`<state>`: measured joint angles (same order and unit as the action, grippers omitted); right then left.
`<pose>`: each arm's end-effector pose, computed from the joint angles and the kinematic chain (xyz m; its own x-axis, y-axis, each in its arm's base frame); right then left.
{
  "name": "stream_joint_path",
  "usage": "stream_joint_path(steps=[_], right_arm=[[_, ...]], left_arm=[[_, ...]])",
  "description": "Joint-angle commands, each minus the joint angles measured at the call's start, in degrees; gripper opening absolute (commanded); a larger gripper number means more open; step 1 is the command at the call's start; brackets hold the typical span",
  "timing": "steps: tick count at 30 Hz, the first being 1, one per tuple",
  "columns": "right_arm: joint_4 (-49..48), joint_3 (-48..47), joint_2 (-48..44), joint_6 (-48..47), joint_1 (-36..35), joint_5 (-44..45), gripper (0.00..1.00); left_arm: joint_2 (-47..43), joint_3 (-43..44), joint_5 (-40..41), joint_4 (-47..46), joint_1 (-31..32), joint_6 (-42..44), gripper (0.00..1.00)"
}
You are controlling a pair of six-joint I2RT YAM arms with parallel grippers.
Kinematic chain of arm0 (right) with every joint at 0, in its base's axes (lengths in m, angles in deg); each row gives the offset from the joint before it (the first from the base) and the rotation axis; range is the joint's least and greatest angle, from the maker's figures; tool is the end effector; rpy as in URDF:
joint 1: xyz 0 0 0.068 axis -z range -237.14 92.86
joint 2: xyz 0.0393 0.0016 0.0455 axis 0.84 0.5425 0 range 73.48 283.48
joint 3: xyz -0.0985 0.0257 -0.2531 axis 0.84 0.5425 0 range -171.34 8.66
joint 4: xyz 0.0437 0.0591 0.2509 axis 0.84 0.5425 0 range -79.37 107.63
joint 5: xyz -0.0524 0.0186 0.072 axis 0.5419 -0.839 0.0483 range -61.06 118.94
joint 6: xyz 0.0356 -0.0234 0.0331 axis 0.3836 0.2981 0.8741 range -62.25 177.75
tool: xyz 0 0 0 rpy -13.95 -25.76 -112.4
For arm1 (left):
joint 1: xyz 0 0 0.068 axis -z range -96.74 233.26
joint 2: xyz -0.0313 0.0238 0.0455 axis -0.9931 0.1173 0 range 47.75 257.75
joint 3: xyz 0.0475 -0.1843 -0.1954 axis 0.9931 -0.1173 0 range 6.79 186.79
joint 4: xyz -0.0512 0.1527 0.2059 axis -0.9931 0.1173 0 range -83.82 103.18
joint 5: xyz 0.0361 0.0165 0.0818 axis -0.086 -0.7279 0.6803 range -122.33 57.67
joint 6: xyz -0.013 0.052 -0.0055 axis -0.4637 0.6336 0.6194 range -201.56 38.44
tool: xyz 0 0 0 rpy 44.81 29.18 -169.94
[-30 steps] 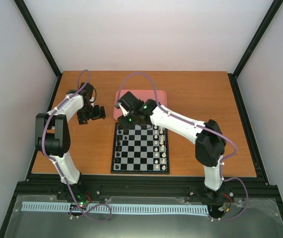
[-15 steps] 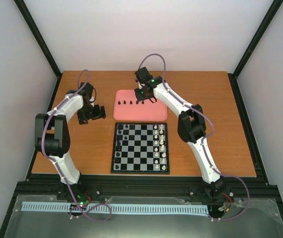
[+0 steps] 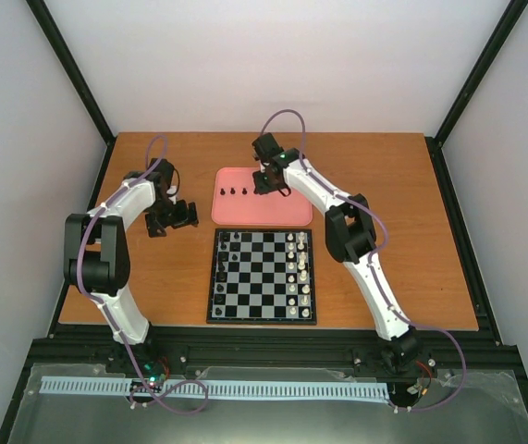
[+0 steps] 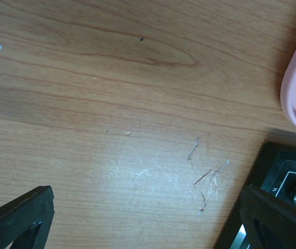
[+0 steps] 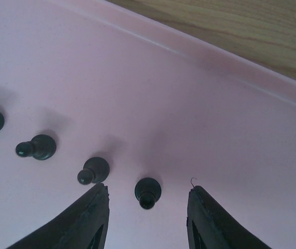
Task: Set up the chess pieces on the board
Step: Pick up the chess piece from the storage box.
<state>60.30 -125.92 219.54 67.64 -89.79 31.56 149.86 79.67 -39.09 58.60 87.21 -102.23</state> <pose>0.4589 0.2919 0.1750 -0.8160 -0.3189 -0.4822 -0.3859 0.9215 0.0435 0.3332 -0.0273 0.1962 -0.9537 -0.2856 -0.0947 -0.2685 0.9499 -0.1601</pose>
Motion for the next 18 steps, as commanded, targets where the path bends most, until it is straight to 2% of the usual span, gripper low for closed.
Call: stream_joint_path(steps=[1, 5, 13, 18], right_arm=[[-0.6, -2.8, 3.0, 0.8, 0.6, -0.5, 0.48], [-0.7, -4.0, 4.4, 1.4, 1.0, -1.5, 0.45], [-1.6, -4.8, 5.1, 2.0, 1.5, -1.8, 0.33], [-1.1, -4.8, 4.9, 2.1, 1.5, -2.1, 0.18]], left_arm=[[0.4, 0.6, -1.0, -0.5, -0.2, 0.7, 1.00], [0.4, 0.9, -0.8, -0.4, -0.2, 0.8, 1.00], [0.3, 0.9, -0.4, -0.3, -0.2, 0.9, 1.00], [0.5, 0.7, -0.6, -0.4, -0.2, 0.8, 1.00]])
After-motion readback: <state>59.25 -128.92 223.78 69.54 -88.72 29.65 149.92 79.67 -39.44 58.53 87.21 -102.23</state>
